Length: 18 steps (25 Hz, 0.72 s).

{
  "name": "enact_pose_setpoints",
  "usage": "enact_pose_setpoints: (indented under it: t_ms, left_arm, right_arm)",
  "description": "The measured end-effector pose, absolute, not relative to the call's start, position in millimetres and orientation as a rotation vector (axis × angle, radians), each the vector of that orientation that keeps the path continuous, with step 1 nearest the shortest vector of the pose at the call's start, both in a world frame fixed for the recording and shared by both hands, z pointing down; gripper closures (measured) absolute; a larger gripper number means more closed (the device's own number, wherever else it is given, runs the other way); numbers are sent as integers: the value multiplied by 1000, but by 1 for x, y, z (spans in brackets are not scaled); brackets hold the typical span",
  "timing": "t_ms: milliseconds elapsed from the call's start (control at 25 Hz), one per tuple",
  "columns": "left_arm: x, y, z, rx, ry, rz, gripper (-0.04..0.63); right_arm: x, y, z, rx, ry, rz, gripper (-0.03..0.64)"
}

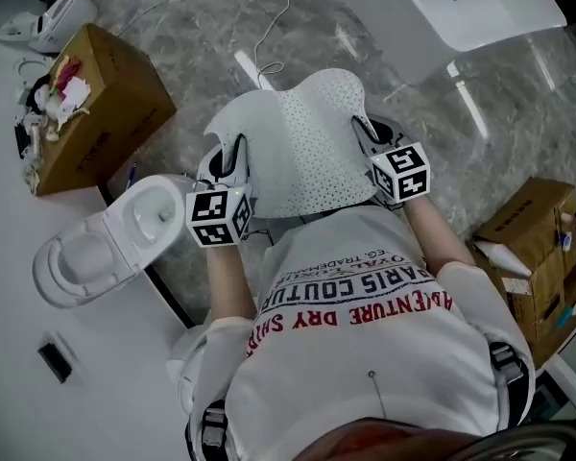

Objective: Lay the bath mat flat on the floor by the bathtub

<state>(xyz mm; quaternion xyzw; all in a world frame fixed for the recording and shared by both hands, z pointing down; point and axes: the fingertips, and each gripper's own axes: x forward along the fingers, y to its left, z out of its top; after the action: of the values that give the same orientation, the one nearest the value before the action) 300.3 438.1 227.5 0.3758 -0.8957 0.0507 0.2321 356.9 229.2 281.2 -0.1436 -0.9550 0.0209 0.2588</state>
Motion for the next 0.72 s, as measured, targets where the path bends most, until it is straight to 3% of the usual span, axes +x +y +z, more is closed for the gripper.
enact_pose_setpoints:
  t_ms: [720]
  left_arm:
    - [83,241,229,1397,-2282,224,577]
  right_arm:
    - [198,57,281,3,-2625,159,604]
